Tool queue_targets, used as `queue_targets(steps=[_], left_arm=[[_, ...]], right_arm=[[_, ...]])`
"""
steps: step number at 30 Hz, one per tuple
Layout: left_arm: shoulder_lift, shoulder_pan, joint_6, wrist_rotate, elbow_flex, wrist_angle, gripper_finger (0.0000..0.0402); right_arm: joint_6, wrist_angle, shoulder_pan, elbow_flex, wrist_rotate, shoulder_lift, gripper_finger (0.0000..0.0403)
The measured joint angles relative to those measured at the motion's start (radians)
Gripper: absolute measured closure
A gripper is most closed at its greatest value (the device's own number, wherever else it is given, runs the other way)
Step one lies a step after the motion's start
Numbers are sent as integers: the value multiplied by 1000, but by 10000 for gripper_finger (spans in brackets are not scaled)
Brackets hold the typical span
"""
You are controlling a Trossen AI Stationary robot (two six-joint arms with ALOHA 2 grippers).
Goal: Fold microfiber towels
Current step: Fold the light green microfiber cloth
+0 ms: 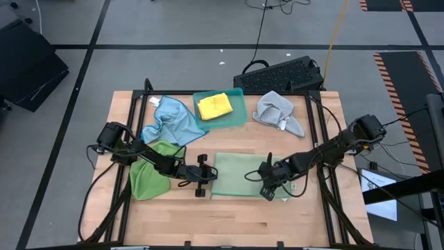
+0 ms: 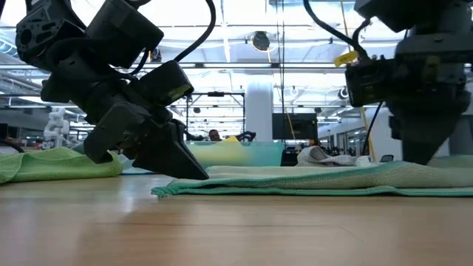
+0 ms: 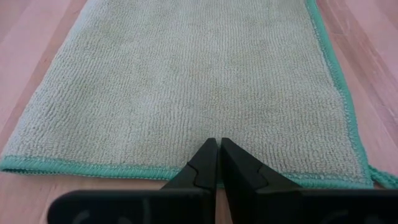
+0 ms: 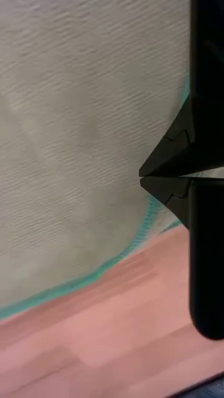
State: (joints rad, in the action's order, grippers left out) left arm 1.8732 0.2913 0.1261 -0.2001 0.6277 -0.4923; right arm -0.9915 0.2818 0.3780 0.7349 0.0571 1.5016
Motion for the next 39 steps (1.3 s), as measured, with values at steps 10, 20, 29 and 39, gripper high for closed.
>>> queue_targets(steps=[10,20,29,39], left_arm=[[0,0,1,0,0,-3,376],[1,0,4,0,-1,-7,376],[1,0,11,9,-1,-11,376],[-1,0,12,14,-1,-12,376]], right_arm=[[-163,51,124,0,47,0,401],[-262,68,229,0,99,-43,401],[-218,76,253,0,-108,-197,401],[-198,146,272,-27,-291,-197,401]])
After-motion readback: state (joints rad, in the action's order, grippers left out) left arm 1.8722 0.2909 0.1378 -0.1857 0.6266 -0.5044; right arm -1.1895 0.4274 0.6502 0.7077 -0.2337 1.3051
